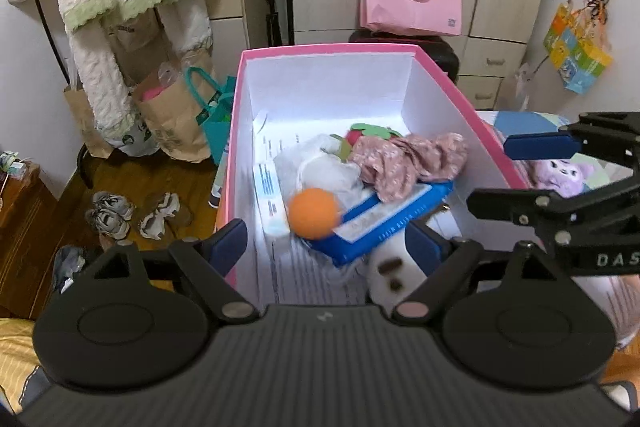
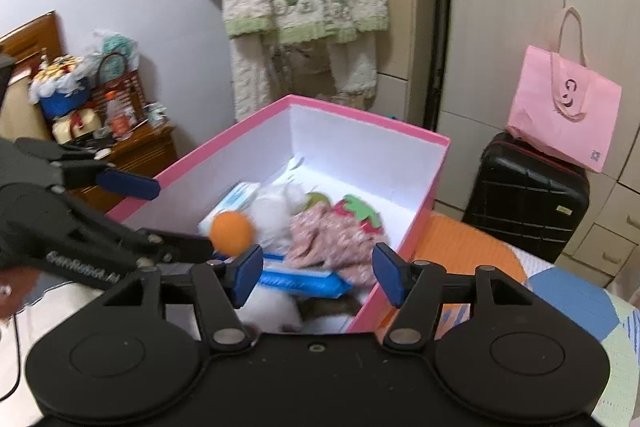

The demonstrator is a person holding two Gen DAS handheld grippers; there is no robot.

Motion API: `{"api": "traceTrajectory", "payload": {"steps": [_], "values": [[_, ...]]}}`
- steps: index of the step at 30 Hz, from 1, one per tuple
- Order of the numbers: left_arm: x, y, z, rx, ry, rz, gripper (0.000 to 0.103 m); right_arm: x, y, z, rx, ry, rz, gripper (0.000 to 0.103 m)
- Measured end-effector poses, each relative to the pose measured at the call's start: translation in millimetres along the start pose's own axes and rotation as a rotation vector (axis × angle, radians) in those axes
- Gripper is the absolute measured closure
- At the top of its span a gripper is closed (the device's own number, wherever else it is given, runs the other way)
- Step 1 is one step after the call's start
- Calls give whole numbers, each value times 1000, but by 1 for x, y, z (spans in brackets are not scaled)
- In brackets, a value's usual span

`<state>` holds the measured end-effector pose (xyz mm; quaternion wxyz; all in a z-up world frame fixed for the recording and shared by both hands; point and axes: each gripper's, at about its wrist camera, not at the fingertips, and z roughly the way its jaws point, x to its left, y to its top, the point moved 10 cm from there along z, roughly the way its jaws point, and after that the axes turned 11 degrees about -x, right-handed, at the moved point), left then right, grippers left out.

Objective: Organize soft objects
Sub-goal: 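Open both tools to drop the sponge and cloth into the box, then move both tools back to the purple plush doll on the bed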

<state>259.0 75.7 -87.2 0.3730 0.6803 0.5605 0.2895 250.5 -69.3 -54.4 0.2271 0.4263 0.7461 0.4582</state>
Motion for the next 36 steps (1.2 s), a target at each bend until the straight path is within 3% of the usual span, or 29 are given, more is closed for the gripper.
{"api": "traceTrajectory", "payload": {"steps": [3,6,8,18,20,31,36], "values": [[-1,1,-17,-26,-11,9,17,12,-2,-15,-4,16,-10,35],[-4,4,-37,-61,-6,33,15,22,-2,-31,-11,19,-34,27],[-7,5,-49,-81,-6,58,13,29,-3,-41,-15,30,-40,16],[-38,3,-110,-181,-23,190,5,52,-6,-89,-20,20,-69,13],[-42,-1,-117,-175,-38,194,4,53,-9,-98,-26,17,-66,9],[-76,-28,-130,-73,-160,165,4,35,-33,-156,-77,-29,-40,8],[-107,-33,-131,-94,-216,194,4,21,-51,-177,-97,-51,-31,8]]}}
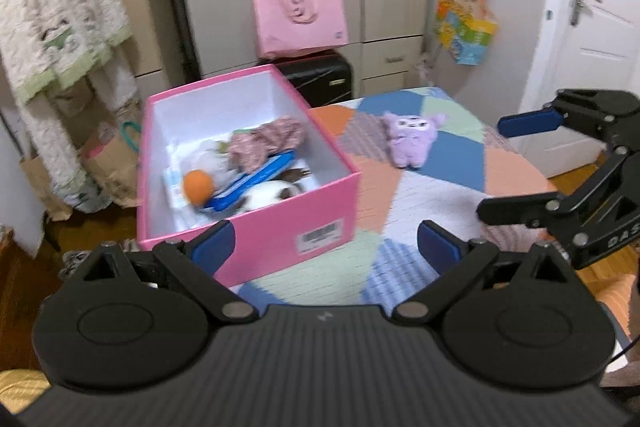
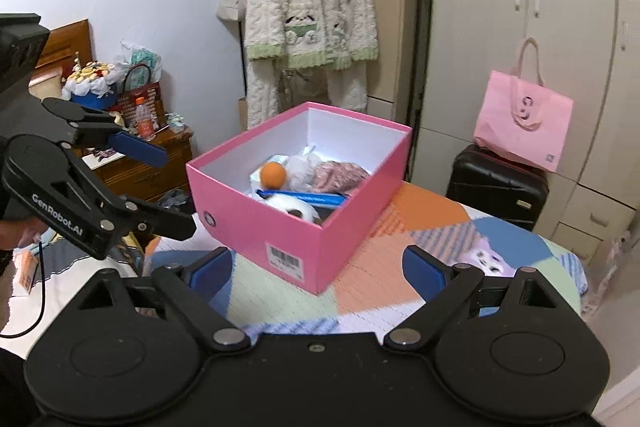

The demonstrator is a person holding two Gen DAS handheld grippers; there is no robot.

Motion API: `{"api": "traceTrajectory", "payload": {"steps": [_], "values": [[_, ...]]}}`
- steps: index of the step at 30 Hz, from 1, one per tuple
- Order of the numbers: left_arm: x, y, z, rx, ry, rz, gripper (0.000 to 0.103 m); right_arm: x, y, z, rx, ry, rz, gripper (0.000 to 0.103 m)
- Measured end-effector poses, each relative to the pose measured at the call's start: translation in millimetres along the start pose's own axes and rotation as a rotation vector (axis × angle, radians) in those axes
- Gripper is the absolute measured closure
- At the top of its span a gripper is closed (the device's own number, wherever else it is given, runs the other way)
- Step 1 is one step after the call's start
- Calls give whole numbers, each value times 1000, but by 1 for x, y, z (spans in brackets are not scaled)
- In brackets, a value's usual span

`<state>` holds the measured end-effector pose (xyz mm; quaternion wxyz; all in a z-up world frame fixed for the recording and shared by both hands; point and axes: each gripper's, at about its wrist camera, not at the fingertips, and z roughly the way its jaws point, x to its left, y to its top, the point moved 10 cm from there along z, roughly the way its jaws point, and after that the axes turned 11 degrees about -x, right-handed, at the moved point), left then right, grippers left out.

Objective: Organize soft objects
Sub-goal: 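Move both tools back to the purple plush doll on the bed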

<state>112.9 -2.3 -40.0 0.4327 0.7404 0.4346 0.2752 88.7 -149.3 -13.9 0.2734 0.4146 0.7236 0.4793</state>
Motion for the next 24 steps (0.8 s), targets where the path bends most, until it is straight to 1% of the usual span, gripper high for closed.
{"api": "traceTrajectory", "payload": {"steps": [4,8,12,14,18,21,24], "values": [[-24,1,12,4,-56,18,4,-15,-19,-8,-2,-25,17,8],[-46,2,30,8,-104,11,4,-17,-40,-11,2,-32,-26,8],[-66,3,49,-18,-114,40,4,-30,-51,-8,-34,-81,-45,8],[-77,4,62,-24,-133,47,4,-40,-56,-5,-58,-105,-42,8],[-94,4,88,-14,-195,12,4,-61,-66,7,-96,-159,-52,8],[-101,6,111,-30,-199,-4,5,-76,-73,18,-123,-212,-65,8],[-104,7,134,-34,-196,-20,6,-90,-79,29,-132,-264,-75,8]]}}
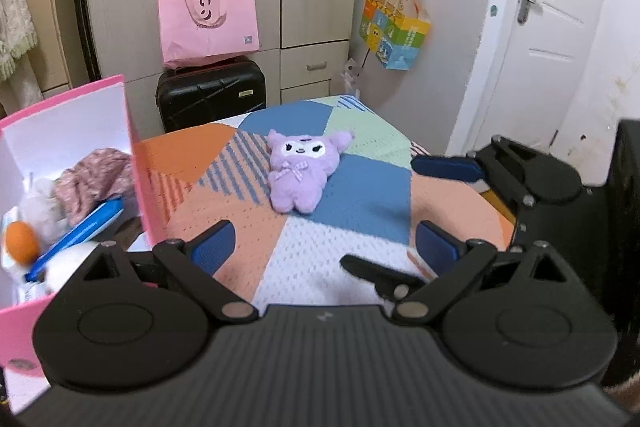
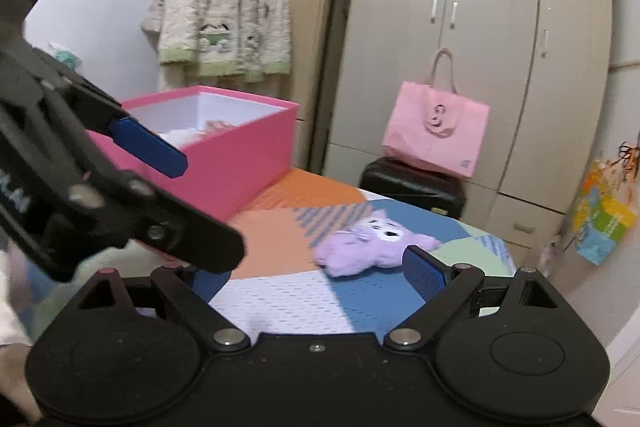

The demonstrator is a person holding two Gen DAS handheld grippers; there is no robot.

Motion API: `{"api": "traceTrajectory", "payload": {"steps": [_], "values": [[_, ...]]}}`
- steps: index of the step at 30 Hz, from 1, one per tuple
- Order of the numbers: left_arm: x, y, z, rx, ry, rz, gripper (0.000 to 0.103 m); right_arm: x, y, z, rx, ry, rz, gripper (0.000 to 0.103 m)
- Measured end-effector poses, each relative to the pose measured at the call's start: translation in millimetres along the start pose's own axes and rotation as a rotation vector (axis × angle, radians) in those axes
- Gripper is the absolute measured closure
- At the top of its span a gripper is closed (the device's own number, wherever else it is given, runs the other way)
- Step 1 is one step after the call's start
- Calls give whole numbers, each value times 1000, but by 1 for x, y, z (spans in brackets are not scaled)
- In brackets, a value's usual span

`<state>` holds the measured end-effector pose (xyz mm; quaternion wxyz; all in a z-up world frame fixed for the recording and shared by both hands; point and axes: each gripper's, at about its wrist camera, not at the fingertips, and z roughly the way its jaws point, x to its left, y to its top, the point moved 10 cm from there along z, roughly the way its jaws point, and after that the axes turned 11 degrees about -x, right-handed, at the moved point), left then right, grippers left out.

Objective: Organize soft objects
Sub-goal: 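Move both tools back to the purple plush doll on the bed, then grasp the purple plush doll with the left tool while the right tool pinches it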

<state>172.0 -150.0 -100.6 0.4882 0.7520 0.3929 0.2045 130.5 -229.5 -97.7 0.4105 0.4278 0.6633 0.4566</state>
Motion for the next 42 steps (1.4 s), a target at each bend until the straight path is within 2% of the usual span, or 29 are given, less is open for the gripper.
{"api": "traceTrajectory", "payload": {"steps": [8,14,18,22,29,32,34,40,42], "values": [[8,6,62,-23,-22,-70,8,-23,-21,42,17,-13,28,8],[18,5,105,30,-54,-150,12,-37,-42,82,125,5,78,8],[27,5,129,67,-29,-180,14,-48,-45,103,178,29,94,8],[35,1,142,83,34,-182,14,-59,-47,114,191,26,111,8],[41,-5,156,122,-1,-286,14,-60,-50,123,196,65,87,8],[42,-8,162,135,4,-291,22,-57,-49,127,192,78,53,8],[43,-12,164,155,5,-289,35,-56,-48,130,190,88,45,8],[43,-15,162,147,21,-268,48,-53,-46,132,180,98,31,9],[43,-16,162,145,30,-253,49,-52,-47,134,180,99,20,9]]}}
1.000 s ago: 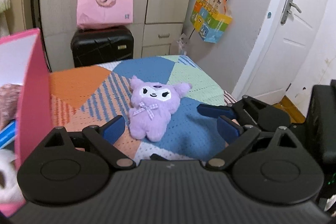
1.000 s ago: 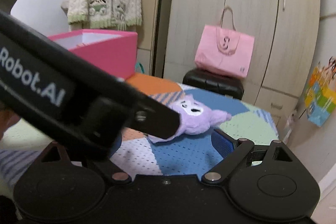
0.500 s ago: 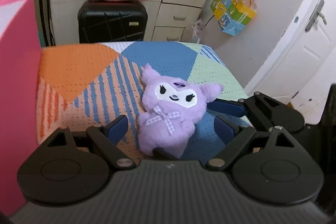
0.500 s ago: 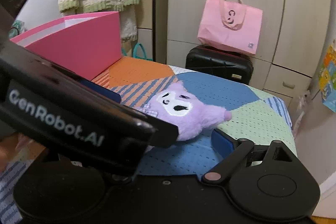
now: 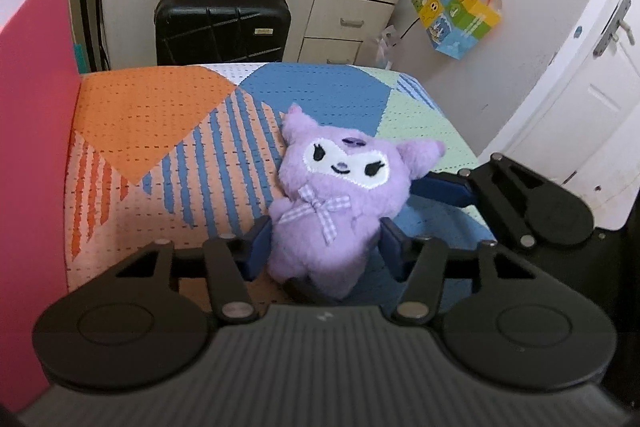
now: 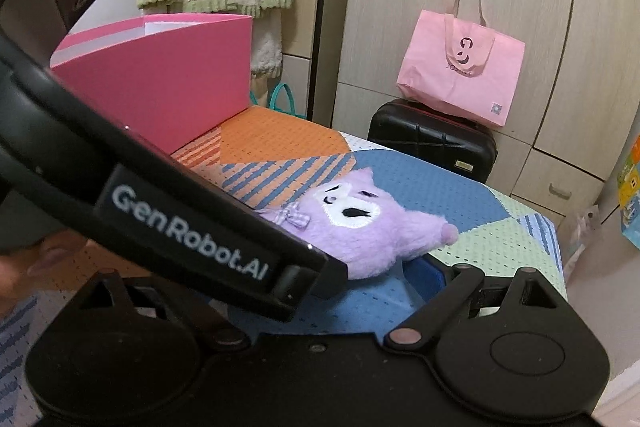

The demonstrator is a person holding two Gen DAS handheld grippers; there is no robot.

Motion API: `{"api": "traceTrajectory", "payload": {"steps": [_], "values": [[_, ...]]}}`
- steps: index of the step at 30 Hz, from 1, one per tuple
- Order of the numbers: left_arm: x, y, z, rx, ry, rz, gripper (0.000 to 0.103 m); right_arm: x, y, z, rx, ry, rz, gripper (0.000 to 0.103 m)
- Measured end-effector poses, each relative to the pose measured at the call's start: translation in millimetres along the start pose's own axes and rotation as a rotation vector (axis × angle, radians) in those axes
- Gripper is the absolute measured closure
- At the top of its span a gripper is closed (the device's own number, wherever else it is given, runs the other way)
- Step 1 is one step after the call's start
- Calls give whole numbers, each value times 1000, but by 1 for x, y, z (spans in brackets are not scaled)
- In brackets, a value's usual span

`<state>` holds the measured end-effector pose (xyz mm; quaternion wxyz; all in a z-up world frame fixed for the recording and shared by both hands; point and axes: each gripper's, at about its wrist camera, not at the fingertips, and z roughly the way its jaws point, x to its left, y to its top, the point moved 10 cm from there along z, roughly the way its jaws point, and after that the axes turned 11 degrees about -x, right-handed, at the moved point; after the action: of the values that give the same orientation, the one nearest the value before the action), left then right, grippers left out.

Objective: Organize soft objects
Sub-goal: 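Grasp the purple plush doll with the left tool while the right tool pinches it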

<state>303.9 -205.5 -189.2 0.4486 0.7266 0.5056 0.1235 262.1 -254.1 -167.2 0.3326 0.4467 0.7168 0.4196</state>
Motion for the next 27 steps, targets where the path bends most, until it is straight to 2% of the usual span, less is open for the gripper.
{"api": "traceTrajectory", "payload": {"steps": [5,11,16,27], "values": [[-3,-1,-5,-17,22,5,51,5,0,0,-8,-24,-53,10],[-7,-3,-11,-23,26,19,52,14,4,-8,-56,-64,-141,13],[-8,-4,-15,-24,14,14,52,9,9,-13,-82,-66,-87,18],[-15,-16,-34,-11,-5,40,52,10,7,-25,-94,-55,35,22]]}}
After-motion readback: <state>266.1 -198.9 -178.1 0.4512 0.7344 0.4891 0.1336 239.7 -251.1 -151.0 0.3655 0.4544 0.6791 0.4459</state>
